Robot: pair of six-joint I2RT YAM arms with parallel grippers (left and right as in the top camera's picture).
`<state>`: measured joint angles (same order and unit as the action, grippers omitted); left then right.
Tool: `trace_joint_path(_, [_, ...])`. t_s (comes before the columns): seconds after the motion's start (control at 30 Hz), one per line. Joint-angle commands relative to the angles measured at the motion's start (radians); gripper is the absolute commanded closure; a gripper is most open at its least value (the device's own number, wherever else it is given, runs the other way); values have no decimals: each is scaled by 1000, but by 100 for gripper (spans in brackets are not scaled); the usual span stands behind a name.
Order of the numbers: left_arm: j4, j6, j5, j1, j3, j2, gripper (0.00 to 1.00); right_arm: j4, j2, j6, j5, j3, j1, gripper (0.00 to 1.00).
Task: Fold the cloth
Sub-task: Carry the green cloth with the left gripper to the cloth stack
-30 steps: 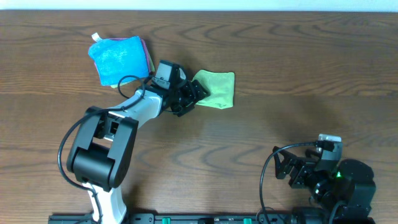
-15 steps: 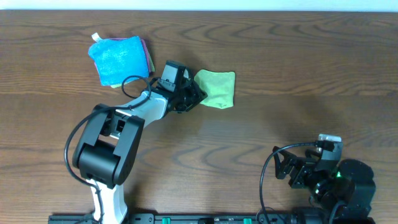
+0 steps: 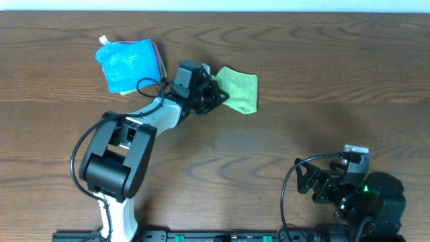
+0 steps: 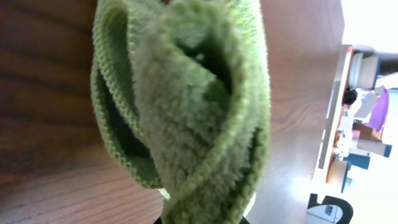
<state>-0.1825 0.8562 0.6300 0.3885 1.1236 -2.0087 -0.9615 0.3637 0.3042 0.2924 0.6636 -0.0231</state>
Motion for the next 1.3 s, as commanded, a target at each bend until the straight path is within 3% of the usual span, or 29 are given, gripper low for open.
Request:
trace_joint_path(0.0, [29, -26, 21, -32, 95, 90, 95, 0, -6, 14, 7, -6, -10, 1])
trace_joint_path(0.3, [471, -184, 64, -213, 451, 134, 94, 0, -5, 14, 7, -6, -10, 1])
trace_joint_path(0.47, [626, -264, 66, -292, 607, 134, 94, 0, -6, 14, 7, -6, -10, 1])
trace_joint_path(1.0, [653, -322, 78, -501, 663, 133, 94, 0, -5, 14, 7, -6, -10, 1])
trace_joint_path(1.27, [651, -371, 69, -521, 663, 131, 94, 0, -5, 14, 7, -6, -10, 1])
